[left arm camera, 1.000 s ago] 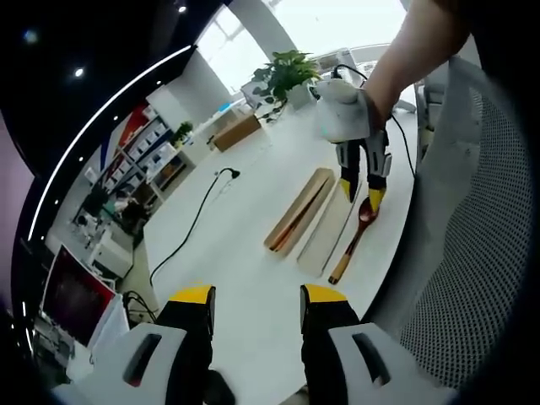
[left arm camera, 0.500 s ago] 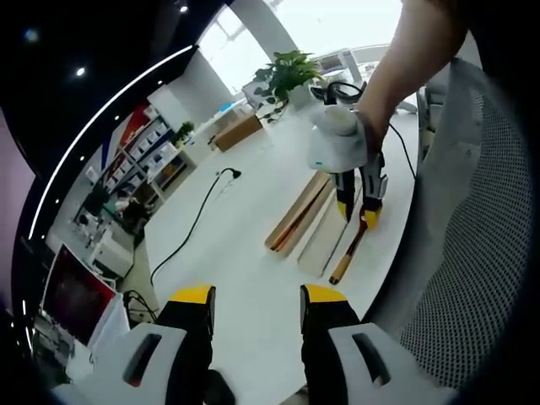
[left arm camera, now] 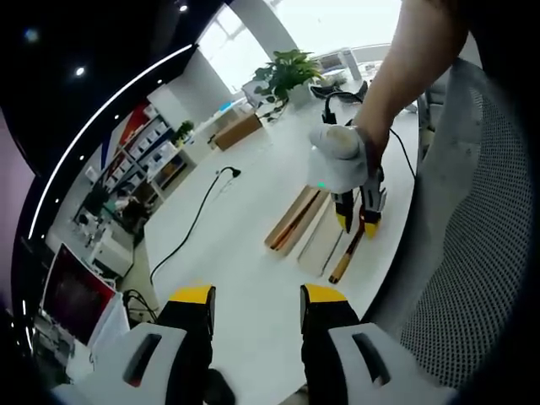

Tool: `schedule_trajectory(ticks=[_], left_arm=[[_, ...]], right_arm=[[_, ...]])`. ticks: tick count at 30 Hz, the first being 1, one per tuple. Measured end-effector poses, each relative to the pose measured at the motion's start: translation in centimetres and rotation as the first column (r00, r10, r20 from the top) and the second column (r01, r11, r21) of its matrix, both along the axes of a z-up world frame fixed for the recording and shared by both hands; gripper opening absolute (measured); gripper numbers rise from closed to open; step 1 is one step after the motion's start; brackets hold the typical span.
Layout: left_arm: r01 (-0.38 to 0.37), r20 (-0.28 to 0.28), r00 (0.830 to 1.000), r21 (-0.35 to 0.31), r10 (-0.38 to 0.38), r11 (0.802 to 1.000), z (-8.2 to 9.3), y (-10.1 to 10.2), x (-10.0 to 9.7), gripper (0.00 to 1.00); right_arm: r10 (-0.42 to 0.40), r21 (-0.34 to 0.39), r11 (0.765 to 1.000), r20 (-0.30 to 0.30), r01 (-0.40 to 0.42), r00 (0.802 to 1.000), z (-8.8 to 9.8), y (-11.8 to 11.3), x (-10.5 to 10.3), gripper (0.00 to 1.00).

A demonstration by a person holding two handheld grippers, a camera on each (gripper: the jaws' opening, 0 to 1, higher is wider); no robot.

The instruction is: Arrange the utensils inside the cutlery case until each visible utensil rests in its matching compartment.

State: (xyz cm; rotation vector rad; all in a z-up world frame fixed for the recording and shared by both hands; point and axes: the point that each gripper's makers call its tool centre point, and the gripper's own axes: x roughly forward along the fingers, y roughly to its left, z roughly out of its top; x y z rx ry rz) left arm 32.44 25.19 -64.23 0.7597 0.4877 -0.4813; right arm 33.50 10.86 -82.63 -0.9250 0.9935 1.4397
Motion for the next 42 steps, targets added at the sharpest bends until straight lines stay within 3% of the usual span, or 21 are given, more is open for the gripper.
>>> schedule_trajectory(ticks=[9,15,22,27,31,42], left_arm=[[0.001,-0.004,1.0,-0.003,-0.001,1.0,-0.1,0.0,0.0,0.41],[0.002,-0.005,1.0,-0.001,-0.002,1.0,-0.1,-0.1,0.0,0.41],[0.004,-0.009,1.0,0.003,-0.004,1.0,-0.2,-0.1,-0.1,0.41],[0.003,-0.011,1.0,0.002,-0.003,1.0,-0.2,-0.1,0.0,0.41],[0.003,-0.015,1.0,0.006,-0.003,1.0,-0.3,0.0,-0.1,0.41],[0.006,-0.021,1.0,0.012,-0.005,1.0,-0.4,-0.1,-0.1,0.41]], right_arm=[[-0.004,-0.017,1.0,0.019,0.004,1.0,-0.3,0.2,0.4,0.21],[0.025,-0.028,0.999,0.081,-0.023,0.996,-0.5,0.4,0.7,0.16],[-0.036,0.014,0.999,0.066,0.035,0.997,-0.5,0.4,1.0,0.14],[-0.03,0.025,0.999,0.068,0.028,0.997,-0.5,0.5,1.0,0.11],[-0.061,0.04,0.997,0.057,0.059,0.996,-0.6,0.3,1.3,0.02],[-0.056,0.039,0.998,0.068,0.054,0.996,-0.5,0.4,1.0,0.01]])
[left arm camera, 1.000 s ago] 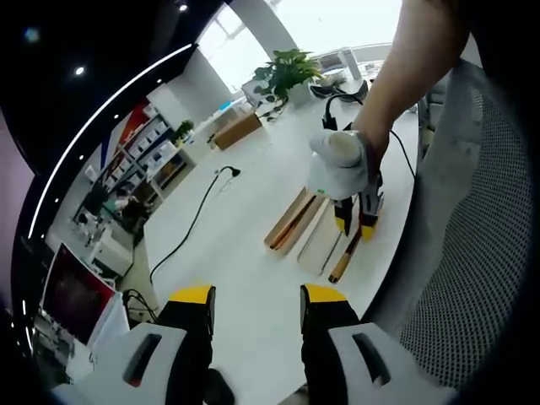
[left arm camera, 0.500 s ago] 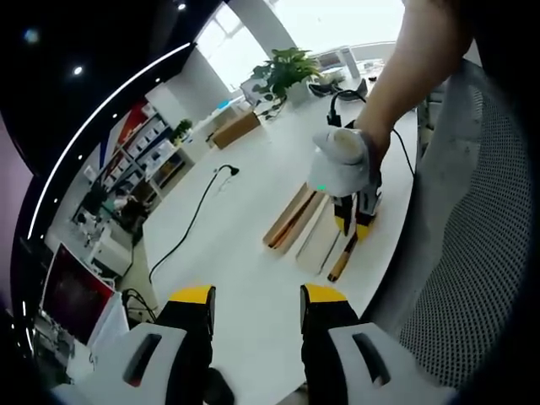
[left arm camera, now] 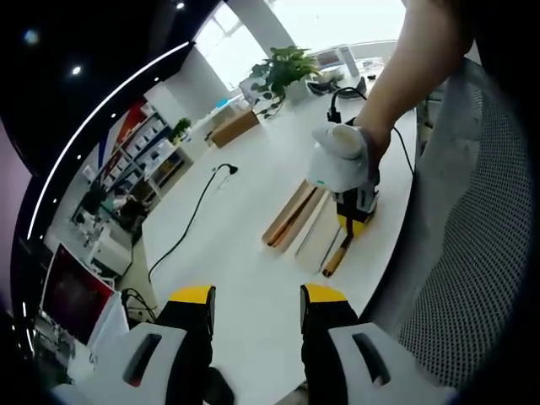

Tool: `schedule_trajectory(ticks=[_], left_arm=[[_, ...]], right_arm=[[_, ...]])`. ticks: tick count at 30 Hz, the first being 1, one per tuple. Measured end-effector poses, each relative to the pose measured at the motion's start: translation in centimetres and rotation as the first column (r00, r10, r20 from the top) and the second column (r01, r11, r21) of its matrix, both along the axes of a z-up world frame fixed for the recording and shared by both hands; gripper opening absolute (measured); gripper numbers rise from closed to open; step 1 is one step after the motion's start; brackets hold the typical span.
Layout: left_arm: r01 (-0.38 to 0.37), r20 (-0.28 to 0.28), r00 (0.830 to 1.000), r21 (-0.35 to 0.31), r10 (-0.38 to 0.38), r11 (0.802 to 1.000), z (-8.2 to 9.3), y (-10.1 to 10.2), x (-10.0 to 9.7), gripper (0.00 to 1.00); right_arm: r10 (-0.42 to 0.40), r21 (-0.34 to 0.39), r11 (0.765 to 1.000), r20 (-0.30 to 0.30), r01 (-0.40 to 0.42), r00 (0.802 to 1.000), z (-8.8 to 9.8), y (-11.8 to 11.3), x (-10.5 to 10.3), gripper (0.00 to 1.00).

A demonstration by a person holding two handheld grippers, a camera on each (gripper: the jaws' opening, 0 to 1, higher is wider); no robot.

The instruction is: Arrange the utensils inside the cutlery case until each visible utensil rests in its matching compartment.

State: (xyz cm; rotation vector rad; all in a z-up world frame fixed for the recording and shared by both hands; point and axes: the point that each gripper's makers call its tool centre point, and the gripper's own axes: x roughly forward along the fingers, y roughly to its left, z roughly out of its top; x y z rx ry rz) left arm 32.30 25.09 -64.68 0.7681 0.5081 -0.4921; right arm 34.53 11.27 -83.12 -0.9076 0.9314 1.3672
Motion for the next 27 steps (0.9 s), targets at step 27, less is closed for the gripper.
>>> schedule_trajectory(ticks=[27], left_arm=[[-0.001,-0.001,1.0,0.009,0.001,1.0,-0.06,0.07,-0.04,0.41]], right_arm=[[-0.026,0.012,1.0,0.021,0.026,0.999,0.02,0.01,0.04,0.01]])
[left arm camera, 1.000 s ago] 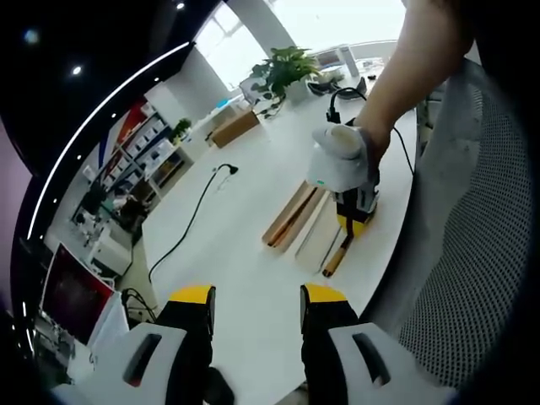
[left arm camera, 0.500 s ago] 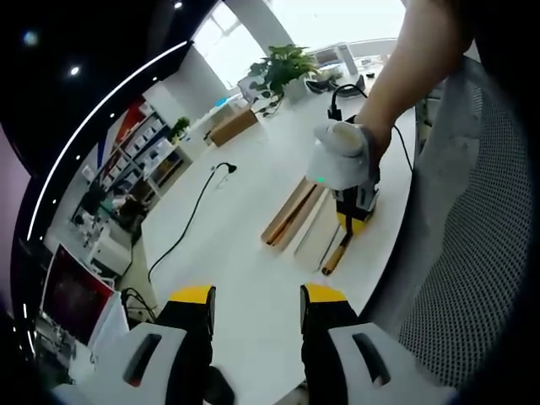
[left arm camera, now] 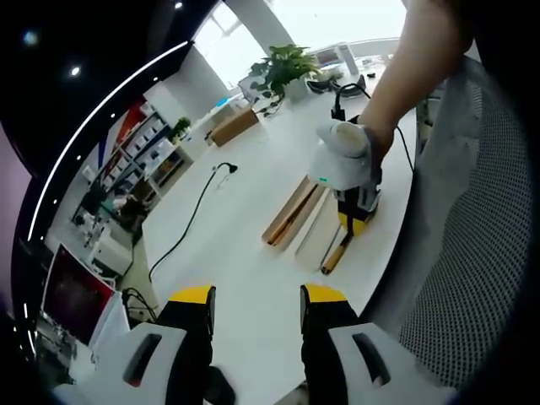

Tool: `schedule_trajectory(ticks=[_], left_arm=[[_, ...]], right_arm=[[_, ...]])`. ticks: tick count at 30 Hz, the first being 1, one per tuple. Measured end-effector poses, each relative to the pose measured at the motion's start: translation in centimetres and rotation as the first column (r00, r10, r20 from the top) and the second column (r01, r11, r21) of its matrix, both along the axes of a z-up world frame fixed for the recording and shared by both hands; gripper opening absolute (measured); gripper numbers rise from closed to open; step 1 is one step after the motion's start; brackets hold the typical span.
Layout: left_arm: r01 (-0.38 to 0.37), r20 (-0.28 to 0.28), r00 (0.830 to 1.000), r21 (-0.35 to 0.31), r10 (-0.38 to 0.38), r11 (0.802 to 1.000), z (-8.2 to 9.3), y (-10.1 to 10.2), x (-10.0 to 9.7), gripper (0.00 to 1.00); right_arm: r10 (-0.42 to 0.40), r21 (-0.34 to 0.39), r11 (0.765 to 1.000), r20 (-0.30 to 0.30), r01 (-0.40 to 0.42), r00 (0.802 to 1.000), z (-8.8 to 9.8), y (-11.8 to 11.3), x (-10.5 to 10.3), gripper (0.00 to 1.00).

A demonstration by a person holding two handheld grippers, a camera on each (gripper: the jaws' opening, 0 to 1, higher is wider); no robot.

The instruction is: Arrange the utensils inside the cutlery case until each visible utensil rests in its matching compartment.

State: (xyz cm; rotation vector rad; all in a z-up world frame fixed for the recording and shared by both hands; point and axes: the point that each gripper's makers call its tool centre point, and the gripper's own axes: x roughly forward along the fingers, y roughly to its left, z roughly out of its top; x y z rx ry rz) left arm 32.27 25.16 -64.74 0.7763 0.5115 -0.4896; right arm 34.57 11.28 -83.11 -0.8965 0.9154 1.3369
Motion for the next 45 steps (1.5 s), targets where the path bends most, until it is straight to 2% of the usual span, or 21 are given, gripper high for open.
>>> schedule_trajectory(ticks=[5,15,23,33,45], left_arm=[[-0.003,0.002,1.0,0.001,0.003,1.0,0.0,0.1,0.1,0.41],[-0.008,0.005,1.0,0.0,0.008,1.0,0.1,0.2,0.1,0.41],[-0.008,0.001,1.0,0.003,0.008,1.0,0.0,0.2,0.1,0.41],[-0.005,-0.006,1.0,0.004,0.005,1.0,-0.1,0.2,0.1,0.41],[0.0,-0.013,1.0,0.006,0.0,1.0,-0.2,0.1,0.0,0.41]], right_arm=[[-0.012,-0.002,1.0,-0.005,0.012,1.0,0.0,0.0,0.1,0.0],[0.016,-0.016,1.0,0.013,-0.016,1.0,0.0,0.1,0.0,0.0],[-0.001,-0.035,0.999,0.005,0.001,1.0,0.0,-0.2,0.2,0.0],[-0.044,-0.001,0.999,0.008,0.044,0.999,1.6,-0.1,1.1,0.0],[-0.116,-0.014,0.993,0.005,0.116,0.993,2.5,-1.5,2.5,0.0]])
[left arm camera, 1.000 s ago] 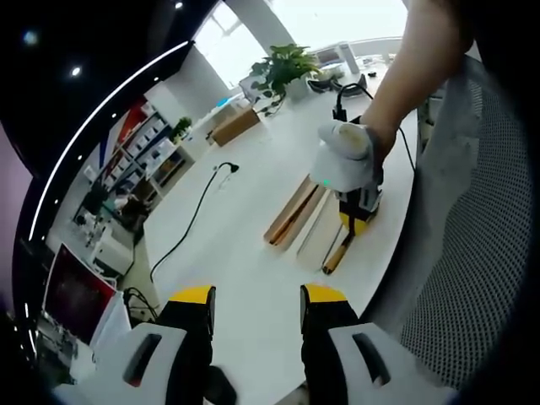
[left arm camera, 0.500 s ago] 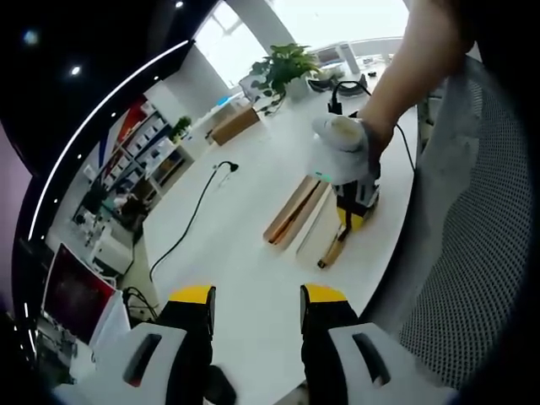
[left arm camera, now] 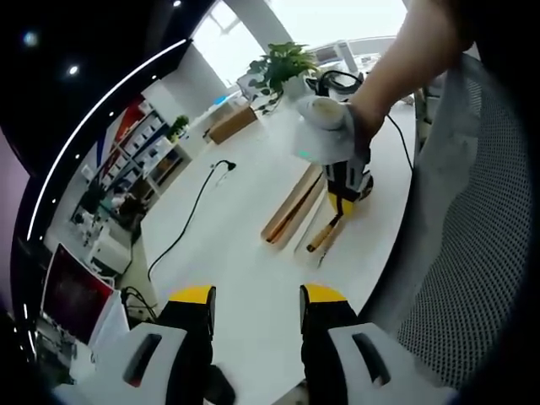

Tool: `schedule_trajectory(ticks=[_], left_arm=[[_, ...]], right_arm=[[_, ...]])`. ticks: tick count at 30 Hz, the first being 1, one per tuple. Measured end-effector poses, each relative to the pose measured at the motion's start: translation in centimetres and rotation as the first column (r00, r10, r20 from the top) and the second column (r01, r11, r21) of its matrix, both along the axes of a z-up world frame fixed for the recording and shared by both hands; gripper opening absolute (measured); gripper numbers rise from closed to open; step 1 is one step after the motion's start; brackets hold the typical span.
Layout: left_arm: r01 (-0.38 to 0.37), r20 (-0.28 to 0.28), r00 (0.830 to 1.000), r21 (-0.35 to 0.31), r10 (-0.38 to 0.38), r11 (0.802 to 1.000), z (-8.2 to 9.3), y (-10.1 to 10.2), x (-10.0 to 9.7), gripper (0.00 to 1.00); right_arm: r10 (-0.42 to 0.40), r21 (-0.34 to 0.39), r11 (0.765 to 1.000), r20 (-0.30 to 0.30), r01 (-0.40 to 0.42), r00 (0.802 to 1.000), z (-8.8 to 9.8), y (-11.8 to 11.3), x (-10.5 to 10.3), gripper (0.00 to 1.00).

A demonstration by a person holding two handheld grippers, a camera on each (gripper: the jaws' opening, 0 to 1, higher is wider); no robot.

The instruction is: Arrange the utensils inside the cutlery case until each visible utensil rests in its matching compartment.

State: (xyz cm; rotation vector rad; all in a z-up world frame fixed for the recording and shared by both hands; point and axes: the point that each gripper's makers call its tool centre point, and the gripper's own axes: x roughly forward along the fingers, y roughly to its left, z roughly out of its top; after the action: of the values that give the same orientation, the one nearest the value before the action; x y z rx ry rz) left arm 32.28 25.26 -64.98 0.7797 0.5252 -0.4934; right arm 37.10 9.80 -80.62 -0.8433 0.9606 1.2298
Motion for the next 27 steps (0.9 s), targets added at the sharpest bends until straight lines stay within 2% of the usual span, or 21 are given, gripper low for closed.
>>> schedule_trajectory(ticks=[8,17,27], left_arm=[[0.0,0.001,1.0,0.001,0.0,1.0,0.0,0.0,0.0,0.41],[0.005,-0.003,1.0,0.002,-0.005,1.0,-0.1,-0.1,-0.1,0.41],[0.011,-0.008,1.0,0.003,-0.011,1.0,-0.2,-0.2,-0.2,0.41]], right_arm=[[-0.029,0.011,1.0,0.017,0.029,0.999,1.0,-0.3,1.0,0.0],[-0.075,0.031,0.997,0.066,0.073,0.995,2.5,-1.1,3.6,0.0],[-0.039,-0.016,0.999,0.137,0.042,0.99,3.3,-1.5,6.5,0.0]])
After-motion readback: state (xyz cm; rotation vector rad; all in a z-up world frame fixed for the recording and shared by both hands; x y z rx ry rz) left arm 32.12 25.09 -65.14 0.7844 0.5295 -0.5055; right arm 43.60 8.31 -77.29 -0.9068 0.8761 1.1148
